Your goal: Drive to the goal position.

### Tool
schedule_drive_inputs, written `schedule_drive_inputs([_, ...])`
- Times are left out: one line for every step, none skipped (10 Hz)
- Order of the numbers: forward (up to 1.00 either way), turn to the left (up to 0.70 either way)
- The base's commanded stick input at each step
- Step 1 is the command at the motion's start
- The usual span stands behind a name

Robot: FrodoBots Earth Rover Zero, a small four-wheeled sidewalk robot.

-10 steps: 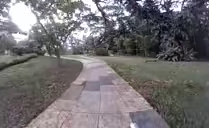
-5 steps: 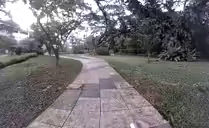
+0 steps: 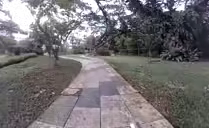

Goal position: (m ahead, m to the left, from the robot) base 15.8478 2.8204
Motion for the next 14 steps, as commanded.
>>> schedule_drive_inputs([0.70,0.00])
schedule_drive_inputs([0.70,0.00])
schedule_drive_inputs([0.70,0.00])
schedule_drive_inputs([0.70,0.00])
schedule_drive_inputs([0.70,0.00])
schedule_drive_inputs([0.70,0.00])
schedule_drive_inputs([0.70,0.00])
schedule_drive_inputs([0.70,0.00])
schedule_drive_inputs([0.70,0.00])
schedule_drive_inputs([0.70,0.00])
schedule_drive_inputs([0.70,0.00])
schedule_drive_inputs([0.70,0.00])
schedule_drive_inputs([0.70,0.00])
schedule_drive_inputs([0.70,0.00])
